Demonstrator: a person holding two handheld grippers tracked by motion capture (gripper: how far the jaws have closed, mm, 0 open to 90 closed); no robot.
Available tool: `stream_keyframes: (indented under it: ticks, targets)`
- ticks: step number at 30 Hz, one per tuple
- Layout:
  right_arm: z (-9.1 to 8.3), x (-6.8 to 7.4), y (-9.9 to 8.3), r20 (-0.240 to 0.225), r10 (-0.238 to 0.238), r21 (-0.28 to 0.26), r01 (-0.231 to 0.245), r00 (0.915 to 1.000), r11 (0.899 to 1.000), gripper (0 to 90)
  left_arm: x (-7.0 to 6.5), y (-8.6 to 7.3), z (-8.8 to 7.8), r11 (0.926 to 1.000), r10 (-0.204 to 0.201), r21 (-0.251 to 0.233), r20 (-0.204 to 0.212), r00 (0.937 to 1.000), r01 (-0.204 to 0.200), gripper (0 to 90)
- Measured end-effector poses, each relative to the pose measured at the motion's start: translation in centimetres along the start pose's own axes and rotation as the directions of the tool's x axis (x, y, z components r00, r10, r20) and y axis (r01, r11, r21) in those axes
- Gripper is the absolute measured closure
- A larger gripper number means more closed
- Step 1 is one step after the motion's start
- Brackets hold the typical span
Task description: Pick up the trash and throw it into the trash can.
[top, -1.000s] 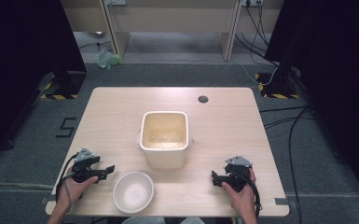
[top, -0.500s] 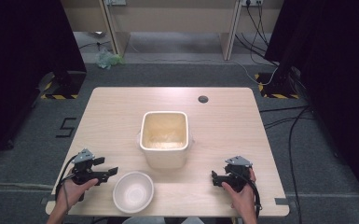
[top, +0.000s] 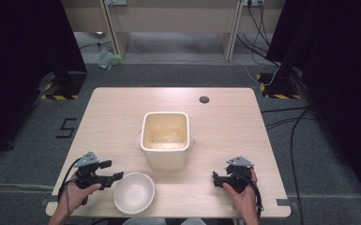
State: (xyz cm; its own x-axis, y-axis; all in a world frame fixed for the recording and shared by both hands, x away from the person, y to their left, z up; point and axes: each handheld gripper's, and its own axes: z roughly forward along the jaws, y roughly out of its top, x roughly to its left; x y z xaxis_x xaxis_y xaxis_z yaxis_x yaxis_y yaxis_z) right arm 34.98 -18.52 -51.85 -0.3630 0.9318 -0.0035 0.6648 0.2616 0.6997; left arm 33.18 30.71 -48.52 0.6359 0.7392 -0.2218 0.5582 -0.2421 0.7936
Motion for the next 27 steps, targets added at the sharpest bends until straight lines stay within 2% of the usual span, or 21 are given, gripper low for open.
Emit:
stream_keyframes:
  ticks: [6, 11, 22, 27]
  targets:
    - [0.0, -0.1, 0.0, -0.003, -0.004, 0.001, 0.004, 1.0000, 1.000, 0.6, -0.7, 0.1, 0.0, 0.9999, 0.012, -0.004, 0.024, 0.9996, -0.012, 23.2]
    - [0.0, 0.0, 0.0, -0.003, -0.004, 0.001, 0.004, 1.0000, 1.000, 0.6, -1.4, 0.1, 0.4, 0.9994, 0.029, 0.018, 0.051, 0.9983, -0.030, 25.2]
    - [0.0, 0.0, 0.0, -0.003, -0.004, 0.001, 0.004, 1.0000, 1.000, 0.6, -1.9, -0.2, 0.9, 0.9982, 0.043, 0.038, 0.078, 0.9960, -0.046, 34.6]
    - [0.0, -0.1, 0.0, -0.003, -0.005, 0.001, 0.005, 1.0000, 1.000, 0.6, -2.1, -0.2, 1.1, 0.9983, 0.042, 0.035, 0.087, 0.9953, -0.045, 35.7]
